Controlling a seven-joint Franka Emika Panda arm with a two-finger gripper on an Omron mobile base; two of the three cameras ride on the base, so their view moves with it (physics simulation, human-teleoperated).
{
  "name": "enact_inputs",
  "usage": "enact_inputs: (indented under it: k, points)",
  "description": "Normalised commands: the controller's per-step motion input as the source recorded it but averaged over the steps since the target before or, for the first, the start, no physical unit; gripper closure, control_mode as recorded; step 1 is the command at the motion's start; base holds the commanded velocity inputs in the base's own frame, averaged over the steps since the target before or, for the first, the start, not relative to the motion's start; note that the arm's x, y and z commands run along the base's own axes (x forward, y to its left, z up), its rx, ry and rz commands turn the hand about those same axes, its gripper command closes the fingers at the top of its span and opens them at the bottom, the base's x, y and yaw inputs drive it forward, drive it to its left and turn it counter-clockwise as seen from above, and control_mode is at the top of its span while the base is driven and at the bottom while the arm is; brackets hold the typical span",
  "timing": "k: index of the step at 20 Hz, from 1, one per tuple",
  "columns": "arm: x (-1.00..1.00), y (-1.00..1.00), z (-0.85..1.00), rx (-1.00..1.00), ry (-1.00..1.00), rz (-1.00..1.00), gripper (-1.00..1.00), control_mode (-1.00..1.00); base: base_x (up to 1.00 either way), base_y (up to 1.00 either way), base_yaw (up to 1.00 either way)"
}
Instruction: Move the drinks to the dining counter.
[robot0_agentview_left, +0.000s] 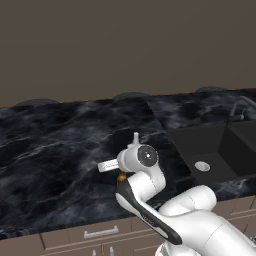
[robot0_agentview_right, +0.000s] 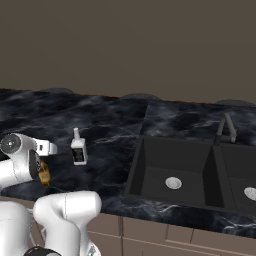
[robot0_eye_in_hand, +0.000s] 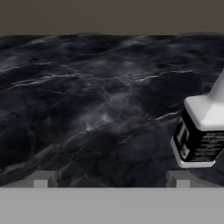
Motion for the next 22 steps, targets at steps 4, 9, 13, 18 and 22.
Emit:
enact_inputs:
  k: [4, 9, 13, 18, 22]
  points:
    - [-0.03, 0.00, 0.86, 0.22, -0.02, 0.00, -1.00, -1.00, 0.00, 0.00, 0.00]
    - [-0.26, -0.01, 1.00, 0.24, 0.02, -0.06, -1.00, -1.00, 0.00, 0.00, 0.00]
    - [-0.85, -0.42, 0.89, 0.17, 0.03, -0.16, -1.00, -1.00, 0.00, 0.00, 0.00]
    - [-0.98, -0.80, 0.62, 0.13, 0.26, -0.14, -1.00, -1.00, 0.00, 0.00, 0.00]
    - [-0.94, -0.89, 1.00, 0.26, 0.37, -0.23, -1.00, -1.00, 0.00, 0.00, 0.00]
